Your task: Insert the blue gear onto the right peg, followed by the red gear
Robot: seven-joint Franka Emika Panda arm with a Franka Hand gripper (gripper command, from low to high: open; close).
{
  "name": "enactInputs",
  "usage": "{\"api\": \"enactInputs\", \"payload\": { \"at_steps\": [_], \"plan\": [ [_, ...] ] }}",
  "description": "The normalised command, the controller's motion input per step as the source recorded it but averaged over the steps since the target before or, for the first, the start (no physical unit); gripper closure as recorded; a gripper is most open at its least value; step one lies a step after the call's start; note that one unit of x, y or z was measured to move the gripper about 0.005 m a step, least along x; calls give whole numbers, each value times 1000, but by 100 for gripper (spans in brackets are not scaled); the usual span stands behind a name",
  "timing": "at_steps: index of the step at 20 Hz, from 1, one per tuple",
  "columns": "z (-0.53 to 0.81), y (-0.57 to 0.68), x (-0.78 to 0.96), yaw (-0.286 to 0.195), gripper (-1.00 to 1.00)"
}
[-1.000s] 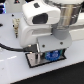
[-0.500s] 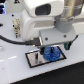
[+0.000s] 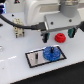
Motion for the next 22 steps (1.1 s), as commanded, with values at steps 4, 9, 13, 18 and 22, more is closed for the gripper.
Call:
{"api": "enactInputs", "payload": {
  "at_steps": [4, 9, 13, 18, 22],
  "plan": [
    [-7, 432, -441, 0, -100],
    [-115, 348, -441, 0, -100],
    [-251, 312, -332, 0, -100],
    [-374, 167, -180, 0, -100],
    [-409, 42, -116, 0, -100]
  ]
}}
